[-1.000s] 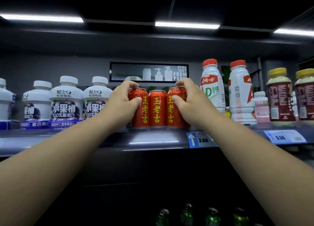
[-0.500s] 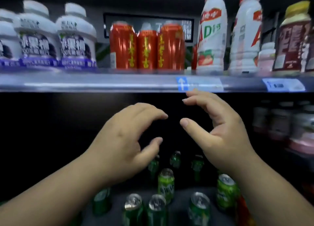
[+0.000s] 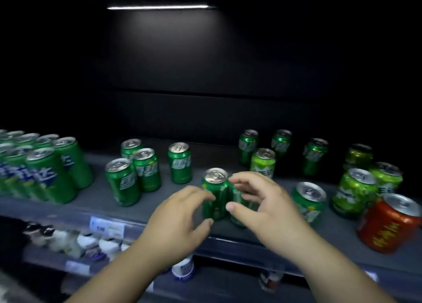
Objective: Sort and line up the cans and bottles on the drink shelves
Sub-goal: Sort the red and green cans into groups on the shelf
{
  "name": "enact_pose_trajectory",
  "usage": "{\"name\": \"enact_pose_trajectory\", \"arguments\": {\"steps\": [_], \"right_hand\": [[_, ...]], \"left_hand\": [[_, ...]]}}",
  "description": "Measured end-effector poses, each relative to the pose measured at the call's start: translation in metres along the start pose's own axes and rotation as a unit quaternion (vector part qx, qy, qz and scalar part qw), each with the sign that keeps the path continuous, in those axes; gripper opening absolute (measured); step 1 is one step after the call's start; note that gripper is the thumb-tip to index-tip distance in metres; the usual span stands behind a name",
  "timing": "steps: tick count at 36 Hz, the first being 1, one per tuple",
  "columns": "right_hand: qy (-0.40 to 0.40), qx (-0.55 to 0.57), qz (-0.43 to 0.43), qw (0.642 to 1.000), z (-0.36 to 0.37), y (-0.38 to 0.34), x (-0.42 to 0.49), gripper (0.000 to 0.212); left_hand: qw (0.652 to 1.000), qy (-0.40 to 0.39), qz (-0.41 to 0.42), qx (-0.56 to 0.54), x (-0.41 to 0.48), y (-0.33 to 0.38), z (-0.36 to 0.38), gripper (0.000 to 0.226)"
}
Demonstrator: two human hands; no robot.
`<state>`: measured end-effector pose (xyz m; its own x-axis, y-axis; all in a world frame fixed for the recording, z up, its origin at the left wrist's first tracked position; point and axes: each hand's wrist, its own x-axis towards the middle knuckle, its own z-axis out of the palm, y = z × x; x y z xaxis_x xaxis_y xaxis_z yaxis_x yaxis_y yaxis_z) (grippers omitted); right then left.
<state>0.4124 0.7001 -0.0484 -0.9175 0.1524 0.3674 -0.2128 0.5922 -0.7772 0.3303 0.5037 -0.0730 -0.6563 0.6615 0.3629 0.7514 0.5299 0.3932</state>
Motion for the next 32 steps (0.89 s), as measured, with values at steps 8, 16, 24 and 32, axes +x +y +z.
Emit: {"name": "enact_pose_trajectory", "arguments": {"steps": [8, 16, 24, 32], "right_hand": [[-0.068, 0.043, 0.011, 0.997, 0.065, -0.012, 0.021, 0.04], [-0.103, 0.021, 0.042, 0.994, 0.133, -0.021, 0.055, 0.043], [-0.058, 0.014, 0.136, 0.989, 0.201, -0.014, 0.103, 0.061], [0.043, 0.023, 0.176, 0.983, 0.251, 0.01, 0.134, 0.087]], "left_hand": [[0.993, 0.026, -0.115, 0.027, -0.04, -0.054, -0.023, 0.042], [0.978, 0.079, -0.192, 0.002, -0.051, -0.124, -0.051, 0.04], [0.953, 0.109, -0.251, -0.131, -0.041, -0.185, -0.062, 0.066], [0.965, 0.099, -0.197, -0.141, -0.017, -0.218, -0.049, 0.087]]}}
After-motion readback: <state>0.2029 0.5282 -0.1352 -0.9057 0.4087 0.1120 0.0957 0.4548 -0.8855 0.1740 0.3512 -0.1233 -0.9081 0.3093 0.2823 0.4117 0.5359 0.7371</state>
